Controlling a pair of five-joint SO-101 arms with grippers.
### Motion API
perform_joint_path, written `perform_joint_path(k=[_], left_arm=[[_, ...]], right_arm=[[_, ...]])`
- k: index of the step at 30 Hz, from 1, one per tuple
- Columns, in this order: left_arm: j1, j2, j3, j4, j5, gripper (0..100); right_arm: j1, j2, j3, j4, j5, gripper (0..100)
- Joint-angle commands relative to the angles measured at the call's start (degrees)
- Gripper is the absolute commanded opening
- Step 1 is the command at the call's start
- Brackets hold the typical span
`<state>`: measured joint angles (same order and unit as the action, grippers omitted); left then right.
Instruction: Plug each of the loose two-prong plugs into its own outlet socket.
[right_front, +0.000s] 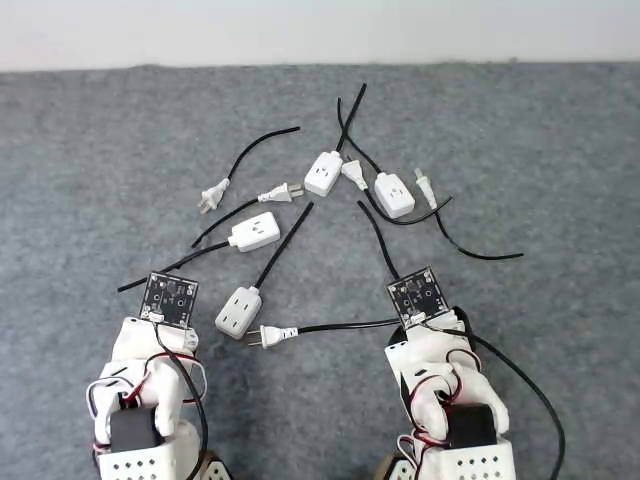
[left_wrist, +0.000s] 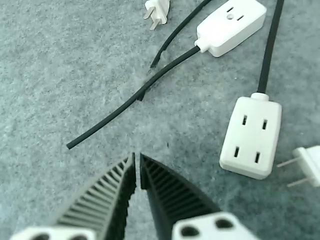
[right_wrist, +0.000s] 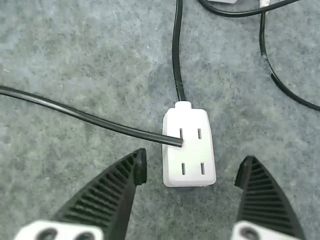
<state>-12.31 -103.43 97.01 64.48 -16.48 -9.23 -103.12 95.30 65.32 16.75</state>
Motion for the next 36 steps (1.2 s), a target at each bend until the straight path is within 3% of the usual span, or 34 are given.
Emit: perform_joint_path(k=[1,36], left_arm=[[-0.26,-0.79,-0.57,-1.85,-0.7,1],[-0.18,-0.79,-0.57,-3.87,-0.62,2]], right_arm=[[0.57,-0.22,1.14,0.48,-0.18,29.7],[0.4,-0.66,1.14,4.35,-0.53,29.6]])
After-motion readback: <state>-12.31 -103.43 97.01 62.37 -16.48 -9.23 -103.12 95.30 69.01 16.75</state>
